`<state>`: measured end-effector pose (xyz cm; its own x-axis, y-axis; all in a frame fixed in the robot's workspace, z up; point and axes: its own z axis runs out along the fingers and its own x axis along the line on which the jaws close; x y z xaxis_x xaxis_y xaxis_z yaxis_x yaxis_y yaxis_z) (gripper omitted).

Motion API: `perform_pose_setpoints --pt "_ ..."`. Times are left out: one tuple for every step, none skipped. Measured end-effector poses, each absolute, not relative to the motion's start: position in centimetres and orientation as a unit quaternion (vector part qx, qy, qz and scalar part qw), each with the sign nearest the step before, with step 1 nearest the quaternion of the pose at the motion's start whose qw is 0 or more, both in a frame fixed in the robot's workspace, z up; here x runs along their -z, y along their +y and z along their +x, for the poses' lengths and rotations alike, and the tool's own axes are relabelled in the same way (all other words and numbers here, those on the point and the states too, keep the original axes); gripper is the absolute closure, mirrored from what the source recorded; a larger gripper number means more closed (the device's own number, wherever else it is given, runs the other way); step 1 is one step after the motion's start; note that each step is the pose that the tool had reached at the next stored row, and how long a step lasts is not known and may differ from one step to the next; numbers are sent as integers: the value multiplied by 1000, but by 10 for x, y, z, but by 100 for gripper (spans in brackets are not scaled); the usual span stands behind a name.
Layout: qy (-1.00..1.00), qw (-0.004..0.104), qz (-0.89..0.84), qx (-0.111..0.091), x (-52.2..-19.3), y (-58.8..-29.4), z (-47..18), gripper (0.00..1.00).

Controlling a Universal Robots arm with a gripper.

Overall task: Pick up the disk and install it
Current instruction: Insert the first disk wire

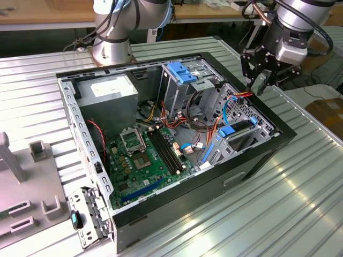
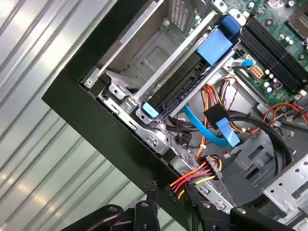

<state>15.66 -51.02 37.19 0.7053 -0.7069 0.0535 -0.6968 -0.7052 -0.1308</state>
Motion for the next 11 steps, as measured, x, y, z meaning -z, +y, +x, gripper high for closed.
perform_pose_setpoints --pt "354 52 -933 49 -372 -510 157 64" --pt "335 53 -939 48 -371 -510 157 64" --pt "320 53 -945 48 -371 -510 157 64" --pt "312 54 -947 48 -370 -510 157 64" --pt "303 54 -950 48 -370 -510 157 64" --pt "277 55 -958 48 -369 -510 157 64" --pt "263 55 -962 48 -368 -510 157 64" --pt "249 53 -966 53 -368 -510 157 64" --pt "247 49 -966 57 -368 -510 157 64" --pt "245 44 -967 61 -368 -510 157 64" --pt "241 29 -968 68 -368 -509 157 64"
